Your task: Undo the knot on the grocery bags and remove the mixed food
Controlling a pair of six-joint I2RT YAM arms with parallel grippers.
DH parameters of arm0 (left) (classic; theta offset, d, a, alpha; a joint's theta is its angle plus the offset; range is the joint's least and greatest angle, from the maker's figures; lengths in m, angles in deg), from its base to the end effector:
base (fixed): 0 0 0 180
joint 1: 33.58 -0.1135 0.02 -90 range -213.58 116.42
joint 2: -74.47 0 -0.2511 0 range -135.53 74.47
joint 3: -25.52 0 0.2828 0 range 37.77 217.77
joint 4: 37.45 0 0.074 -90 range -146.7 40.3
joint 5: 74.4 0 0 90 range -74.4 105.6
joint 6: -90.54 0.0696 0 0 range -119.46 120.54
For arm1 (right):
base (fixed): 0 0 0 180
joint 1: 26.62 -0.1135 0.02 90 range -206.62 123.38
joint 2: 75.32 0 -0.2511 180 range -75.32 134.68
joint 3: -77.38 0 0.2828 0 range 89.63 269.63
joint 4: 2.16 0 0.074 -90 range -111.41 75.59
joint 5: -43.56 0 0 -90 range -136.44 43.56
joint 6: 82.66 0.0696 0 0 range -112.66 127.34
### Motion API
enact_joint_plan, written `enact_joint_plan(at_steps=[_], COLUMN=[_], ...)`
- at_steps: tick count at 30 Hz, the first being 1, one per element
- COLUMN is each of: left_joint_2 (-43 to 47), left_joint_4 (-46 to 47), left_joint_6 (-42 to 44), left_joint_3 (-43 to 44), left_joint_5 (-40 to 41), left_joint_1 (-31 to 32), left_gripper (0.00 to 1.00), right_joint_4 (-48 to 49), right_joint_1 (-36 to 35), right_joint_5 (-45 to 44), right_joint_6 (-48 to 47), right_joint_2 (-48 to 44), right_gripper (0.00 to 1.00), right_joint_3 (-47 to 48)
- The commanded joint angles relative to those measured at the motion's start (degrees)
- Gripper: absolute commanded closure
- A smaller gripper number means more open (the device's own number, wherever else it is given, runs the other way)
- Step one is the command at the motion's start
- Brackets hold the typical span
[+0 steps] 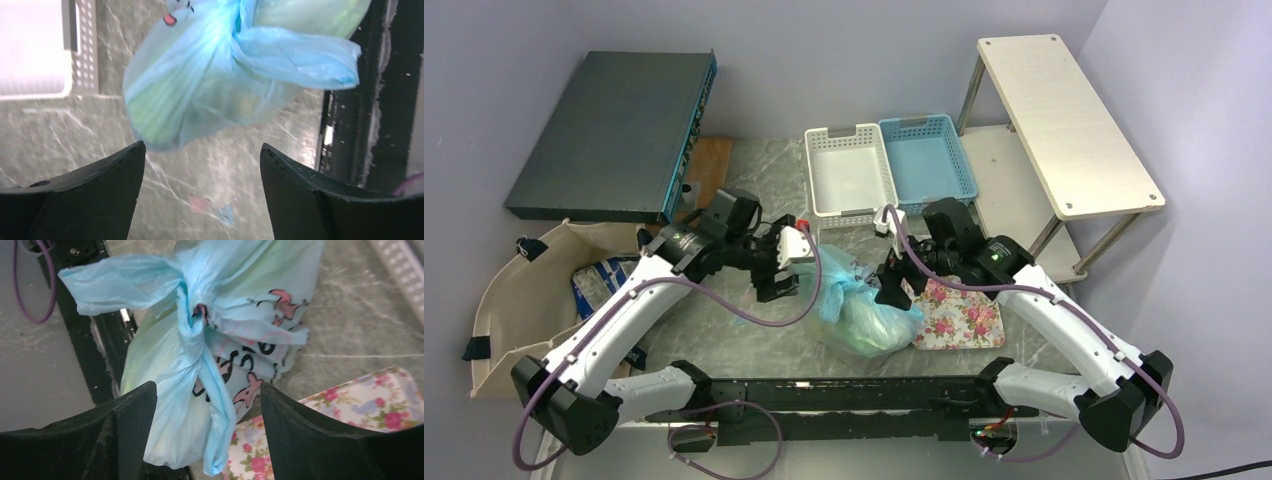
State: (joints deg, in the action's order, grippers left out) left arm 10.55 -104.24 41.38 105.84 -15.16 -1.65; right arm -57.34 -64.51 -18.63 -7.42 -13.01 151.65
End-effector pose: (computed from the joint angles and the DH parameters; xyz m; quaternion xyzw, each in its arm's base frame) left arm 0.2071 -0.1710 0.3158 0.6105 0.6770 -0.2234 0.3451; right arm 0.2001 0.1968 0.3016 -0.4806 0.7562 0.2933 0.3333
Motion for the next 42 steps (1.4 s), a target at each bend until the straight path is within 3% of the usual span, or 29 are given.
enact_joint_plan(at_steps=[1, 7, 11, 13, 16, 18, 19, 25, 33, 38, 42], left_joint_2=[-2.13, -11.29, -16.48, -18.37, -18.69, -15.96, -14.25, -5.73, 3.27, 10.29, 13.69], left_joint_4=[13.88, 10.81, 14.45, 15.8, 13.33, 13.85, 14.33, 12.27, 9.74, 6.29, 7.69], left_joint_6=[6.77, 22.92, 21.84, 19.8, 17.8, 14.7, 12.23, -0.81, -5.26, 0.17, 1.65], left_joint_3=[-1.49, 4.68, 5.4, 5.21, 5.52, 3.88, 3.04, 1.79, -4.82, -11.59, -14.96], left_joint_5=[-5.9, -6.07, -4.19, -2.55, -1.51, -1.5, -1.39, -1.98, -1.28, -1.23, -2.95], left_joint_1=[1.87, 10.14, 12.43, 12.55, 12.42, 11.94, 11.39, 3.74, -6.02, -13.34, -11.15], left_gripper=[0.15, 0.22, 0.32, 0.44, 0.67, 0.89, 0.98, 1.0, 1.0, 1.0, 1.0], right_joint_4=[0.75, 2.15, 2.46, 2.58, 2.97, 3.23, 3.48, 6.7, 4.39, 4.0, 2.07], right_joint_1=[0.17, 0.21, 0.18, 0.22, 0.27, 0.28, 0.34, 0.52, 5.26, 8.58, 8.5], right_joint_5=[5.82, 8.12, 7.27, 6.54, 4.64, 2.92, 1.44, -10.49, -13.13, -10.77, -1.78], right_joint_6=[4.95, 7.64, 6.89, 6.87, 7.3, 7.39, 7.45, 2.62, -6.18, -9.05, -8.84], right_joint_2=[-1.76, -2.75, -3.09, -3.5, -4.56, -5.43, -5.8, -6.08, -6.78, -8.69, -6.0], right_gripper=[0.24, 0.28, 0.39, 0.49, 0.74, 1.0, 1.0, 1.0, 1.0, 1.0, 1.0], right_joint_3=[-2.98, -5.43, -6.5, -7.17, -8.1, -8.25, -8.31, -4.65, -1.34, -5.09, -3.59])
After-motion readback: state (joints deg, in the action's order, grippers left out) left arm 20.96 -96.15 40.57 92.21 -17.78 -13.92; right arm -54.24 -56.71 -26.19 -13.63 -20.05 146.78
